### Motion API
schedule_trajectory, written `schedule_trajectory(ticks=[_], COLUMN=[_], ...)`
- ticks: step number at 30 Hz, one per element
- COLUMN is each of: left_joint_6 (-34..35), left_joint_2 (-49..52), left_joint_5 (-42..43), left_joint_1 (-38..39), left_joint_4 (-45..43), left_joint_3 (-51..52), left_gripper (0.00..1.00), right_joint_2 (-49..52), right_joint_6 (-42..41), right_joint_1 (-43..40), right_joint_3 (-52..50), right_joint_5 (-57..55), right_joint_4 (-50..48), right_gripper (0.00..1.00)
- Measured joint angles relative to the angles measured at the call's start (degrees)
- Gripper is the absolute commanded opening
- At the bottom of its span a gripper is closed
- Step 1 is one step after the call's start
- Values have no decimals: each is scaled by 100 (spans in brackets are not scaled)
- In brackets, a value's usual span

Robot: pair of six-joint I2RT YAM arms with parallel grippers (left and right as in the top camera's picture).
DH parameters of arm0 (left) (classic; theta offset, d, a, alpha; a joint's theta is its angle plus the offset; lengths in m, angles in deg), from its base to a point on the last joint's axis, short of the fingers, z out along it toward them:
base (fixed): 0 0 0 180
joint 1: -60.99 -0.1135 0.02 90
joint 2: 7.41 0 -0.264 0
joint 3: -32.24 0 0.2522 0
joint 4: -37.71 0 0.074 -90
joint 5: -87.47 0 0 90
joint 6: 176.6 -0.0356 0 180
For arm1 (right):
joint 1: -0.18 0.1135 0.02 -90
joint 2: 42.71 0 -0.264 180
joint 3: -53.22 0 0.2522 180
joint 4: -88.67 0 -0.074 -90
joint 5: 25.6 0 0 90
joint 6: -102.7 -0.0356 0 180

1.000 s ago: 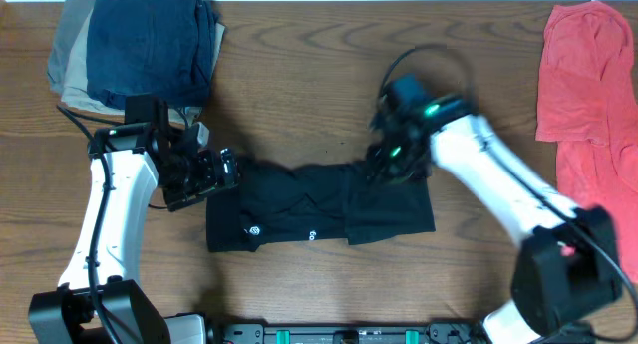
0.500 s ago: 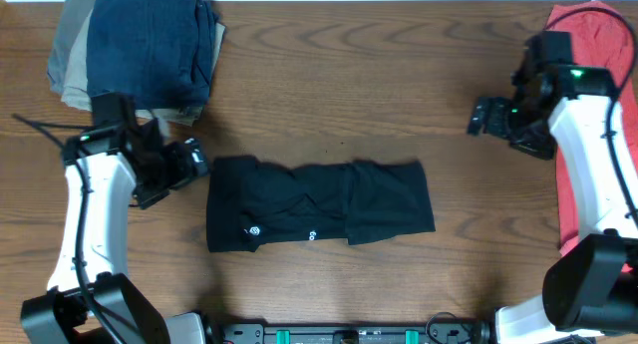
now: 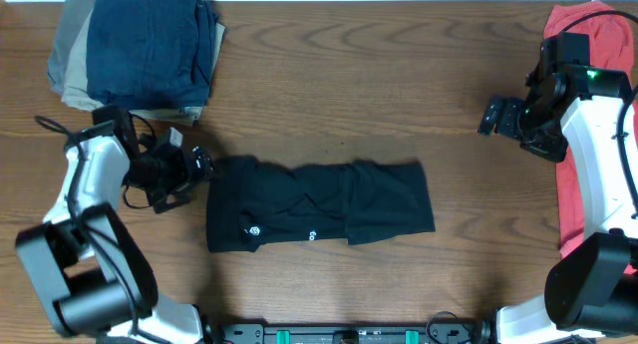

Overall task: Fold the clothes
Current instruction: 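Release the strip and raise the right gripper back to the right side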

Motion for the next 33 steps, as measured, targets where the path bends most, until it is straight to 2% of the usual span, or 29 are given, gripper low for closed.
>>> schedule_trajectory(ticks=[9,17,30,33], left_joint_6=[-354,-1012,-1165,-1067], left_joint_2=[828,859,774,754], left_joint_5=[339,1152,1904,1923], left_joint_1=[0,20,570,675], left_joint_4=[33,-105,-435,-586], left_joint_3=[13,313,826,850], left_gripper=[98,98,99,85], right_joint_2=[0,0,0,0], right_joint_6=[0,0,0,0], right_joint_1=[0,0,0,0], right_joint_3=[0,0,0,0], right_joint_5=[0,0,0,0], right_joint_4=[2,2,2,2], right_gripper=[99,99,99,99])
